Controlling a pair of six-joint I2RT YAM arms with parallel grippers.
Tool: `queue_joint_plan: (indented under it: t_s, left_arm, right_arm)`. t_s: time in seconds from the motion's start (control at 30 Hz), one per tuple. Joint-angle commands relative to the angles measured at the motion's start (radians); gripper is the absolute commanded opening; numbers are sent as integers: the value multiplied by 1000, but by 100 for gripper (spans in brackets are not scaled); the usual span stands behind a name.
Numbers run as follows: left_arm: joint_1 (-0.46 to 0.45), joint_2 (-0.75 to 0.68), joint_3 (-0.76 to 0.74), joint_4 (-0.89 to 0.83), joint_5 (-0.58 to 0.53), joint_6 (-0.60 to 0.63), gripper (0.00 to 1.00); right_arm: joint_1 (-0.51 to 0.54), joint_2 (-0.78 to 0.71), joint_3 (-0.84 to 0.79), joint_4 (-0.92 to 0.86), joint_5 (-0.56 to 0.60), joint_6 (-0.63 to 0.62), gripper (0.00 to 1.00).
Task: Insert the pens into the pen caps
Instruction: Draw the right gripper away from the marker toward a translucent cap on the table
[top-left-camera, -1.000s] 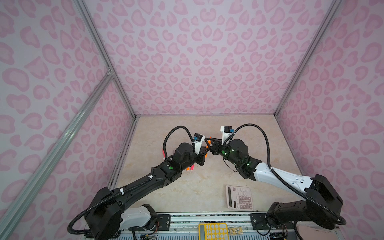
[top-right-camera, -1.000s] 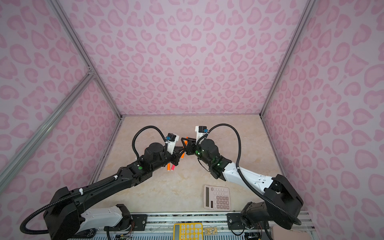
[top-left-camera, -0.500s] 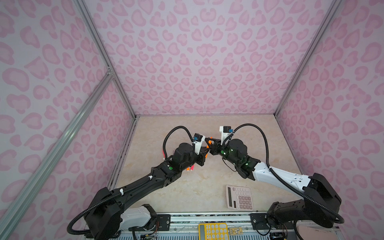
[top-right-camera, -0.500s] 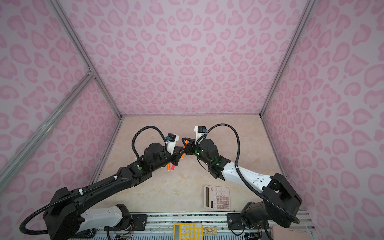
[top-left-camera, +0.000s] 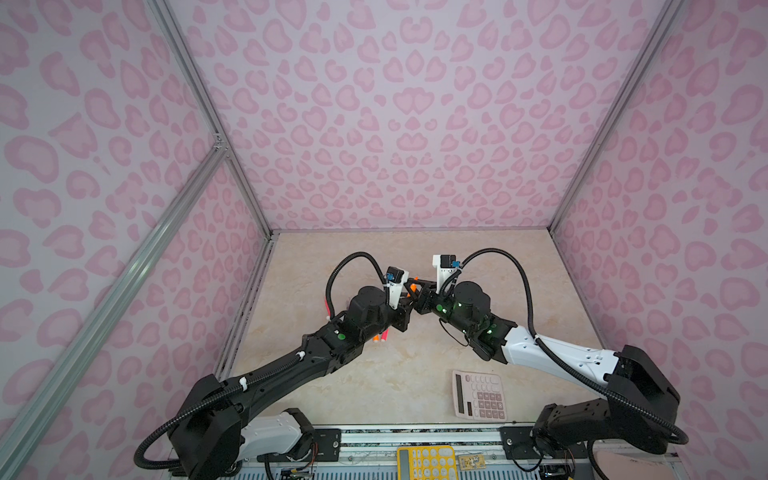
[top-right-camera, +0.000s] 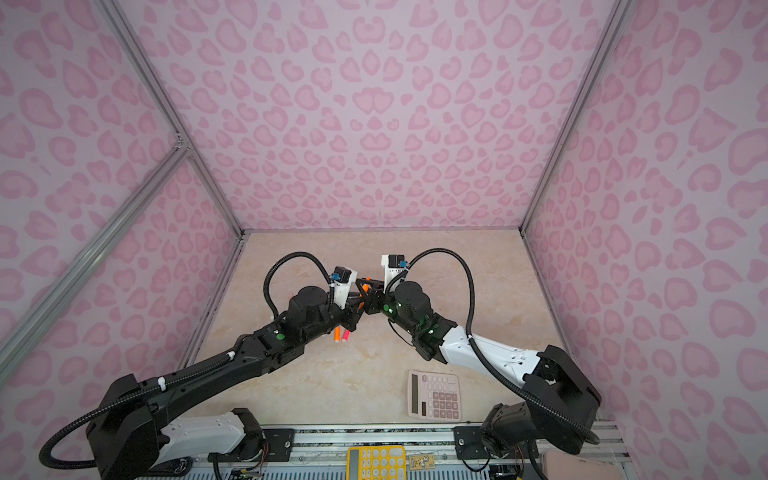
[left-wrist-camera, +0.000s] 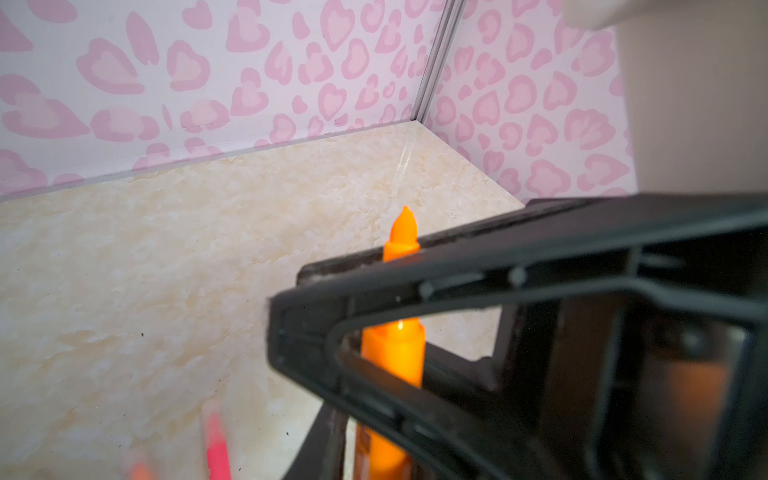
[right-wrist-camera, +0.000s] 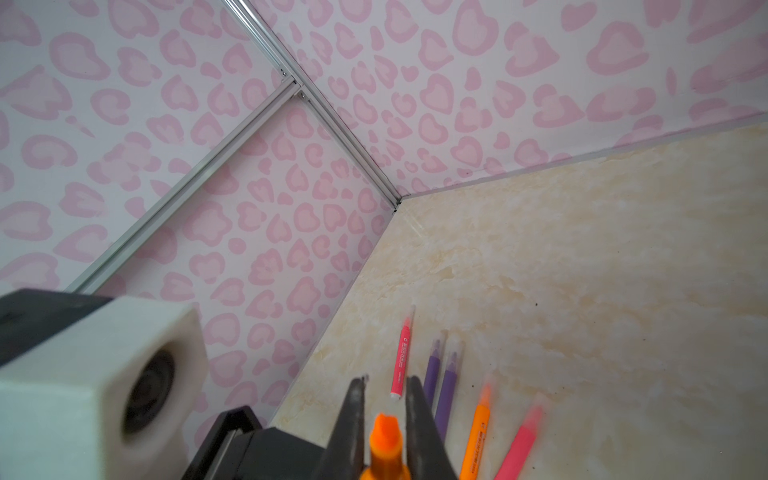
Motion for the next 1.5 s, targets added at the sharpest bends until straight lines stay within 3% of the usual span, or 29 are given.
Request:
queue_joint_plan:
  t_s: [0.0, 0.1, 0.13, 0.3, 0.37, 0.57, 0.67, 0.87, 1.03, 1.13, 1.27, 1.47]
  left_arm:
    - [1, -3, 1, 38, -9, -7, 16]
    - [2, -4, 0, 39, -9, -9, 3]
    - [1, -4, -1, 38, -11, -13, 3]
    - [3, 8, 13, 9, -102, -54, 3]
    - [11, 26, 35, -46, -183, -93, 3]
    - [119, 38, 99, -327, -253, -344, 3]
    - [133, -27, 65, -402, -237, -370, 3]
    - [135, -129, -81, -342, -231, -397, 3]
    - [125, -84, -71, -319, -172, -403, 3]
    - [125, -63, -59, -329, -183, -401, 3]
    - [125, -58, -57, -325, -173, -396, 3]
    - [124, -37, -48, -322, -169, -388, 3]
  right_arm:
    - [9, 5, 4, 16, -27, -3, 0]
    - [10, 5, 2, 15, -22, -6, 0]
    - [10, 5, 3, 15, -19, -8, 4]
    - [6, -10, -17, 11, 38, -27, 47]
    - [-1, -26, -34, 18, 73, -37, 58]
    - [-32, -104, -83, -48, 200, -40, 71]
    - [-35, -134, -102, -127, 350, -2, 79]
    - [-81, -99, -196, -158, 446, 122, 79]
    - [-92, 4, -249, -94, 417, 153, 75]
    - [-116, 75, -187, -224, 375, 163, 75]
    - [-163, 130, -190, -227, 298, 128, 75]
    - [-250, 242, -49, -344, 170, -64, 78]
